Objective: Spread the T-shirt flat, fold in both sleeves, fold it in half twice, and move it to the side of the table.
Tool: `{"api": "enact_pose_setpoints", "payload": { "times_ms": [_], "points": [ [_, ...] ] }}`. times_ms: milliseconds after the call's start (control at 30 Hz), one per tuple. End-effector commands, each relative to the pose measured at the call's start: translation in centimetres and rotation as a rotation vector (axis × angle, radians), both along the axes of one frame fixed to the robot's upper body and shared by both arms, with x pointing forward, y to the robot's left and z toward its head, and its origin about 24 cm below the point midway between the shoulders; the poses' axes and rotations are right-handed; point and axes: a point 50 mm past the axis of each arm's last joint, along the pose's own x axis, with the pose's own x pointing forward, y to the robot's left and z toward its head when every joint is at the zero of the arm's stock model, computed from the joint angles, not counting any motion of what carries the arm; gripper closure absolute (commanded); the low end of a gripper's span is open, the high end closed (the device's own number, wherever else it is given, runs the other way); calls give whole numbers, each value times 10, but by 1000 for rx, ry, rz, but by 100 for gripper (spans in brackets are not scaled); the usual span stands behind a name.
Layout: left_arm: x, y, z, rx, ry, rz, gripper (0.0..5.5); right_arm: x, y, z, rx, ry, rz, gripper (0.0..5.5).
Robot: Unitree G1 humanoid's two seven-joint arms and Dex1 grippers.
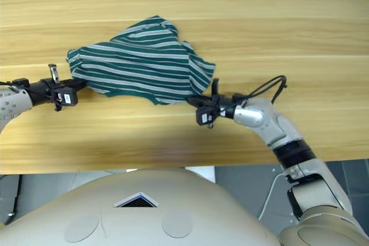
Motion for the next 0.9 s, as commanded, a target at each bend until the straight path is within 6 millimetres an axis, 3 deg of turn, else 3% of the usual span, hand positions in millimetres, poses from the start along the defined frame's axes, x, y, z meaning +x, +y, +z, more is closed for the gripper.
{"api": "enact_pose_setpoints", "payload": {
  "times_ms": [33, 133, 200, 300, 367, 500, 600, 667, 767, 833, 900],
  "points": [
    [-15, -7, -4, -65, 76, -57, 550, -5, -13, -14, -87, 70, -49, 549],
    [-11, -11, 17, -180, 0, -79, 550, 11, -24, 11, 17, -27, -155, 549],
    [-6, -18, 42, -300, -97, -112, 550, 17, -33, 36, 105, -101, -192, 549],
    [-7, -25, 87, -478, -239, -170, 550, 16, -47, 85, 295, -199, -200, 549],
    [-14, -26, 106, -545, -280, -205, 550, 7, -56, 111, 386, -236, -170, 549],
    [-38, -29, 136, -668, -316, -306, 550, -27, -65, 151, 522, -275, -24, 549],
    [-81, -41, 164, -880, -281, -508, 550, -82, -65, 192, 753, -308, 243, 549],
    [-101, -44, 162, -893, -198, -592, 550, -101, -71, 207, 862, -284, 342, 549],
    [-81, -26, 121, -600, -95, -412, 550, -85, -70, 173, 621, -181, 272, 549],
    [-50, -12, 77, -341, -2, -224, 550, -50, -67, 123, 322, -53, 148, 549],
    [-24, -2, 46, -106, 99, -129, 550, -16, -65, 77, 29, 64, 94, 549]
  ]
}}
